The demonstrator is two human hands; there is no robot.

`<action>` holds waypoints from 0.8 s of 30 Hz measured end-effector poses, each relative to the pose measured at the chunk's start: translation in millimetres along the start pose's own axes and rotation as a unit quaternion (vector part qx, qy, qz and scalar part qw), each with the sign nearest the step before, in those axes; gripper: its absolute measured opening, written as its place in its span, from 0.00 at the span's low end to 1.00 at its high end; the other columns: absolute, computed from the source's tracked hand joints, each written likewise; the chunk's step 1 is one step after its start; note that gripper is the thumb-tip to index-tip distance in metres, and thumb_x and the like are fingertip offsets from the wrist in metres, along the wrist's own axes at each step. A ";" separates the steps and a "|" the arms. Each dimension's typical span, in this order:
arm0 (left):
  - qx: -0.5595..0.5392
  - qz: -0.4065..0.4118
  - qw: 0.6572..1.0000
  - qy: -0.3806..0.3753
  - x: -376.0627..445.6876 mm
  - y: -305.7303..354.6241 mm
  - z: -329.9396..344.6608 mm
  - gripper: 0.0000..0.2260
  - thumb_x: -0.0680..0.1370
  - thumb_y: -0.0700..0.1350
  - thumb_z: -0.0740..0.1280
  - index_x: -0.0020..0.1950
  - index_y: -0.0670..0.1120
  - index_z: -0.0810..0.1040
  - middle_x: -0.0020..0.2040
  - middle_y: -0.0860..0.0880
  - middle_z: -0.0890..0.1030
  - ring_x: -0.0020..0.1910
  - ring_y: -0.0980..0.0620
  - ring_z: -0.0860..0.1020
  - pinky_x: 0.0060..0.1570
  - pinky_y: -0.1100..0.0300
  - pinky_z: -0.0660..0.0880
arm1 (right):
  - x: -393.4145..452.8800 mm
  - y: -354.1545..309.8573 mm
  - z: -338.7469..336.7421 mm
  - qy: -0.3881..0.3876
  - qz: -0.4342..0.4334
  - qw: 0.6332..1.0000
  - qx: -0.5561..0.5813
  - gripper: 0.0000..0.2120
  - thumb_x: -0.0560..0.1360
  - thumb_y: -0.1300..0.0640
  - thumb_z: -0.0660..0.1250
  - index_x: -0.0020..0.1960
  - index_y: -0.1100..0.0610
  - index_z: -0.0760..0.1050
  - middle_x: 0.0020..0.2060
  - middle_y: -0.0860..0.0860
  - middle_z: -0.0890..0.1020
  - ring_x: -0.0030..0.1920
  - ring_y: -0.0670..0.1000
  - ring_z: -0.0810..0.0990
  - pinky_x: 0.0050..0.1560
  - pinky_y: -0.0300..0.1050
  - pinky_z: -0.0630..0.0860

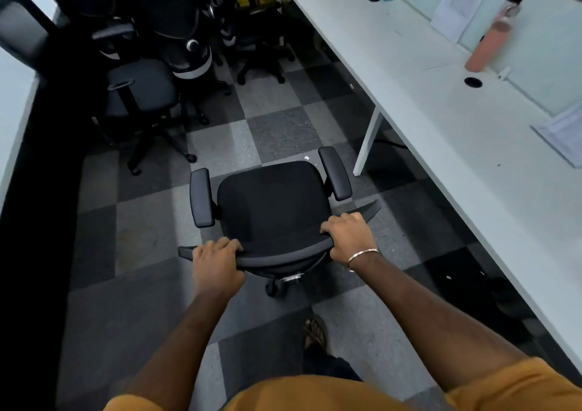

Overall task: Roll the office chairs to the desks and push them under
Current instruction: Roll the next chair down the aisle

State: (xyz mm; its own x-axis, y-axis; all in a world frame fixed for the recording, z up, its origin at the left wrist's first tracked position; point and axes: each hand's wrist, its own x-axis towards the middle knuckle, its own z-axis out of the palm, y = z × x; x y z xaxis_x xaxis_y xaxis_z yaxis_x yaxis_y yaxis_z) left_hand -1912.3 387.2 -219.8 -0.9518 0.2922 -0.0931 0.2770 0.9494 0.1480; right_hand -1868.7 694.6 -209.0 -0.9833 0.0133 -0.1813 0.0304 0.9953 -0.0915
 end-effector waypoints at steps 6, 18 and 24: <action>-0.017 0.047 0.998 0.042 -95.1 -7.9 17.2 0.16 0.64 0.42 0.74 0.49 0.53 0.78 0.44 0.55 0.75 0.46 0.48 0.76 0.55 0.51 0.69 | -92.3 -23.1 25.0 0.005 0.020 0.999 -0.025 0.21 0.65 0.57 0.72 0.58 0.46 0.82 0.49 0.45 0.82 0.52 0.55 0.79 0.57 0.52 0.68; -0.019 0.072 0.997 0.012 -268.7 18.2 34.5 0.16 0.66 0.47 0.73 0.52 0.55 0.77 0.47 0.56 0.75 0.47 0.50 0.74 0.56 0.52 0.67 | -271.7 -41.2 51.3 -0.034 0.030 0.998 -0.036 0.26 0.65 0.49 0.68 0.63 0.43 0.80 0.55 0.44 0.81 0.56 0.54 0.77 0.58 0.51 0.67; -0.012 0.043 0.999 0.017 -349.4 37.2 44.0 0.16 0.65 0.45 0.74 0.51 0.55 0.78 0.47 0.55 0.75 0.47 0.49 0.75 0.58 0.51 0.68 | -354.4 -45.7 77.0 0.006 0.028 0.999 -0.017 0.23 0.63 0.56 0.72 0.58 0.45 0.82 0.50 0.45 0.82 0.50 0.55 0.79 0.54 0.52 0.69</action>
State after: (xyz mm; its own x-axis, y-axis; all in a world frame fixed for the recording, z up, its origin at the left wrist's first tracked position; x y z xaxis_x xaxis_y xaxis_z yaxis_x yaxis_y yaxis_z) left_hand -1563.7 325.5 -225.1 -0.9283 0.3689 -0.0456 0.3560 0.9176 0.1769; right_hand -1507.7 637.0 -215.9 -0.9822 0.0699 -0.1744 0.0793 0.9957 -0.0480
